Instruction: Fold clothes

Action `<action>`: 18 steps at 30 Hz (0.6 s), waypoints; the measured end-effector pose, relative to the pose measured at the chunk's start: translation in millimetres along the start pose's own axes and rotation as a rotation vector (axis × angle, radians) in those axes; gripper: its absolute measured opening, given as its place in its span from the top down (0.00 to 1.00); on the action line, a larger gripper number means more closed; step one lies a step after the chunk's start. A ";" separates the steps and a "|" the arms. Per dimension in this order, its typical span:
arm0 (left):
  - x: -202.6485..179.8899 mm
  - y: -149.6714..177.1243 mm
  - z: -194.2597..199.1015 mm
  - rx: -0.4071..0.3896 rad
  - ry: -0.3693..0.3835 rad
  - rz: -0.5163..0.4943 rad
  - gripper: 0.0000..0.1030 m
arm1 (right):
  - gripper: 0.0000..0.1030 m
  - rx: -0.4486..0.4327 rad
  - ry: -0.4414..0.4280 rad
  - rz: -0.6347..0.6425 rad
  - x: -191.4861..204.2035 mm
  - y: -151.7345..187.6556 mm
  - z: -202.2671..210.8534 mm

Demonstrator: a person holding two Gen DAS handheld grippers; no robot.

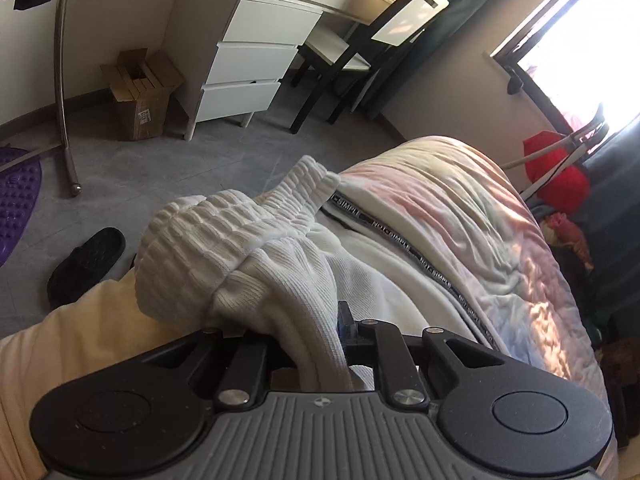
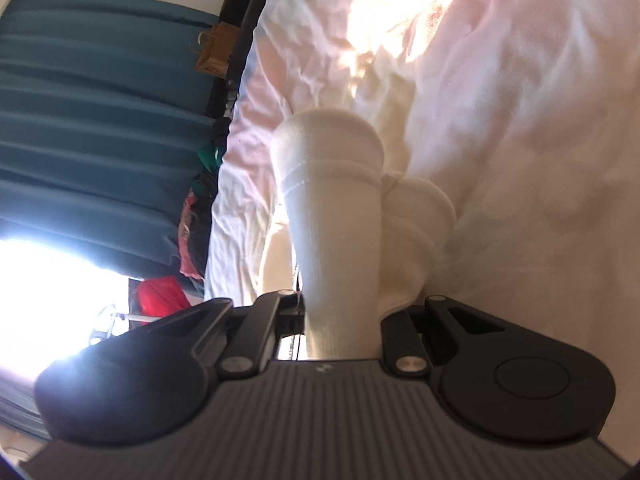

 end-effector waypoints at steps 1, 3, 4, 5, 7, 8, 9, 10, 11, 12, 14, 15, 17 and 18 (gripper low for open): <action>0.4 2.1 3.8 -0.002 0.007 -0.010 0.82 | 0.86 0.004 0.007 0.024 -2.6 -0.6 -3.4; 1.2 6.2 11.4 -0.006 0.020 -0.030 0.68 | 0.86 0.016 0.015 0.050 -7.7 -1.1 -10.4; 0.3 8.3 15.5 -0.003 0.024 -0.047 0.65 | 0.86 0.024 0.018 0.043 -10.7 -9.7 -18.5; -1.2 10.4 19.7 0.004 0.027 -0.068 0.57 | 0.86 0.029 0.024 0.032 -14.4 -12.3 -21.3; -4.8 14.7 28.6 0.012 0.025 -0.119 0.47 | 0.86 0.032 0.037 0.009 -21.1 -14.5 -23.3; -6.3 17.2 32.7 0.016 0.002 -0.154 0.41 | 0.86 0.025 0.048 -0.003 -23.4 -14.8 -22.1; -7.3 19.7 36.4 0.021 -0.029 -0.191 0.33 | 0.86 0.001 0.065 -0.002 -24.5 -16.5 -18.7; -8.0 22.5 40.0 0.034 -0.062 -0.227 0.31 | 0.86 -0.014 0.065 0.015 -21.9 -17.8 -17.1; -9.6 24.8 44.1 0.045 -0.079 -0.257 0.30 | 0.86 -0.028 0.064 0.032 -19.3 -19.2 -15.5; -14.3 26.4 50.1 0.048 -0.074 -0.286 0.31 | 0.86 -0.043 0.064 0.048 -16.6 -20.5 -13.9; -26.5 29.3 63.6 0.050 -0.050 -0.347 0.30 | 0.87 -0.067 0.061 0.087 -10.5 -24.2 -12.0; -35.1 30.6 70.8 0.039 -0.040 -0.381 0.29 | 0.87 -0.073 0.051 0.092 -8.1 -27.5 -14.1; -54.7 32.9 85.5 0.005 -0.021 -0.453 0.25 | 0.87 -0.085 0.035 0.095 -4.8 -32.5 -15.7; -65.1 35.0 91.0 -0.016 -0.010 -0.475 0.22 | 0.87 -0.091 0.030 0.094 -3.9 -34.3 -15.3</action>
Point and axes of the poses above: each gripper's, at about its wrist camera, not at the fingertips, and z roughly against the way its jaws point, x to its left, y to its underside, the point moved 10 cm from there along -z, roughly the way its jaws point, and after that the axes turned 12 degrees about -x, right-handed, at the moved point
